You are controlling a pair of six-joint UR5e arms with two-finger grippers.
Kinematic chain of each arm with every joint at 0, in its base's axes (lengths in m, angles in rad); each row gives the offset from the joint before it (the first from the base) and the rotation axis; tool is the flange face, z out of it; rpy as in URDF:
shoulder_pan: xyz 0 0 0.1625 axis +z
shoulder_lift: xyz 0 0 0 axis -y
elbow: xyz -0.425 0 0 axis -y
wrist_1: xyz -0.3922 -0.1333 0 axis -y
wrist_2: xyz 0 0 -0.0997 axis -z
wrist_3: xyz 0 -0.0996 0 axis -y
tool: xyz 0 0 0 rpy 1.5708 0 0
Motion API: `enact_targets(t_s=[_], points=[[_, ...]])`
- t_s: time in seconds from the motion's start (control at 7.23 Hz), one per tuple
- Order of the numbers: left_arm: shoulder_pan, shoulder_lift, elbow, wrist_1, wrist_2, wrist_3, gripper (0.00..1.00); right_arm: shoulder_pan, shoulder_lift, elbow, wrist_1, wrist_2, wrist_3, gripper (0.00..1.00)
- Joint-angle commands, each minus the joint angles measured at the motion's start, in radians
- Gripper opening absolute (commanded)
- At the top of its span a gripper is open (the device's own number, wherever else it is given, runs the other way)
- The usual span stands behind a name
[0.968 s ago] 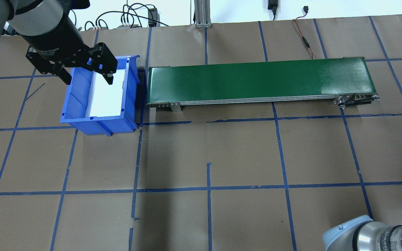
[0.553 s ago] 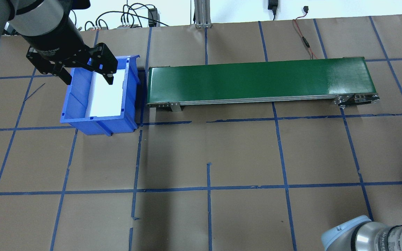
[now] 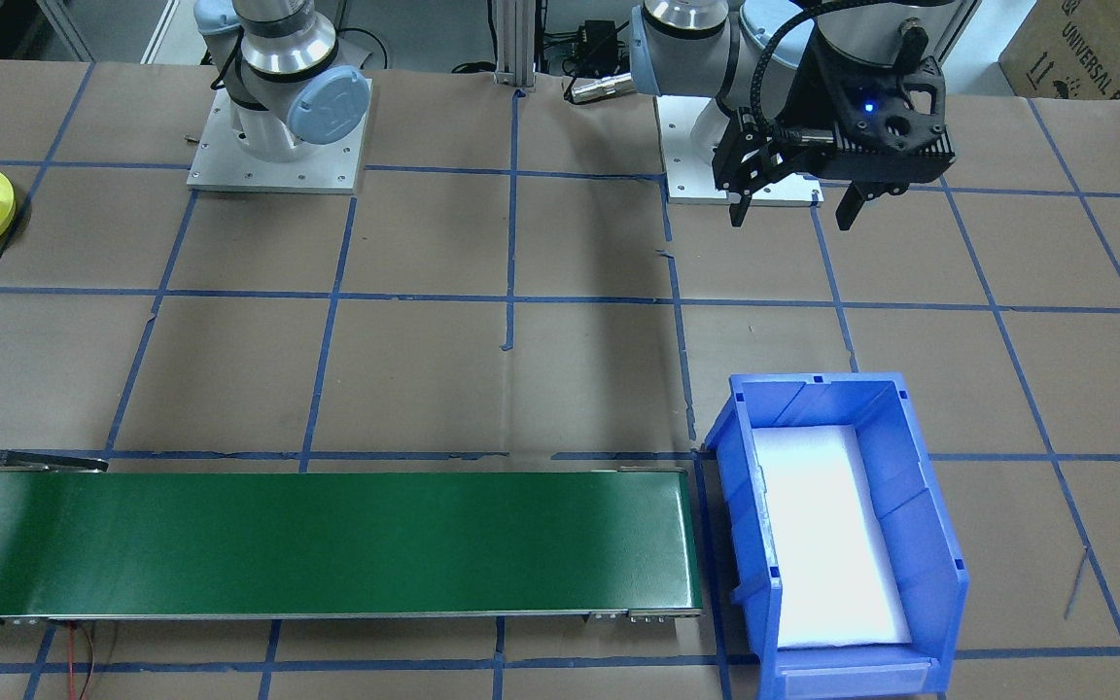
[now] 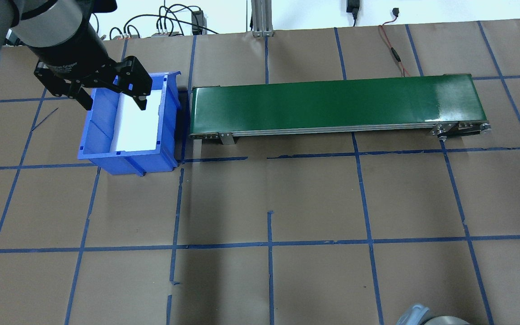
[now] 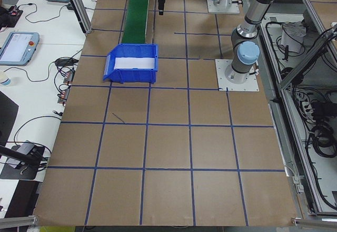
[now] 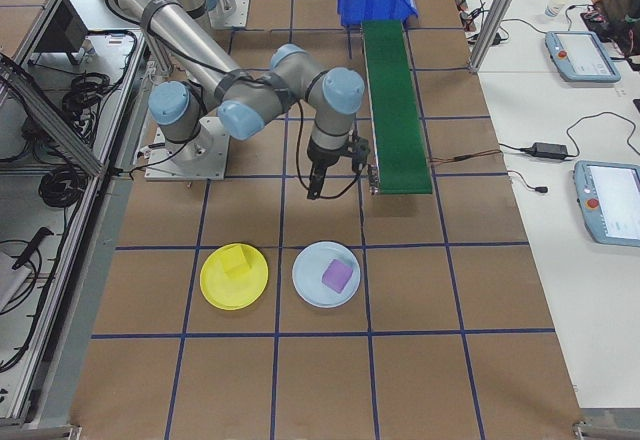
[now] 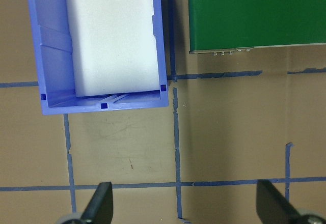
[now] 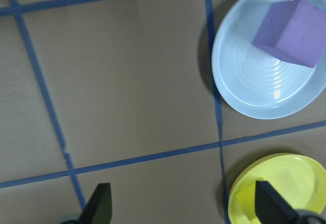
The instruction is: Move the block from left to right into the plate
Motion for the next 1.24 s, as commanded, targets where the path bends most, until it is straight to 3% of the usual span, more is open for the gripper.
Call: enact_targets(t_s=[0.0, 0.28, 0.41, 0.55, 1.11], points=[[0.002, 0.0, 0.0, 0.0, -0.001, 0.0, 1.0, 0.321, 0.005, -0.132, 0.209, 0.028, 0.237, 1.0], [0.0, 0.0, 0.002, 0.0, -0.001, 0.0, 1.0, 0.566, -0.009, -0.194, 0.234, 0.097, 0.298, 1.0], [0.0, 0.0, 0.002, 0.0, -0.001, 0.0, 1.0, 0.642, -0.012, -0.206, 0.232, 0.164, 0.382, 1.0], [0.002, 0.0, 0.0, 0.0, 0.0, 0.0, 1.0, 0.715, -0.015, -0.225, 0.234, 0.193, 0.477, 1.0], [0.0, 0.0, 0.0, 0.0, -0.003, 0.002, 1.0, 0.721, -0.012, -0.274, 0.234, 0.197, 0.527, 1.0]])
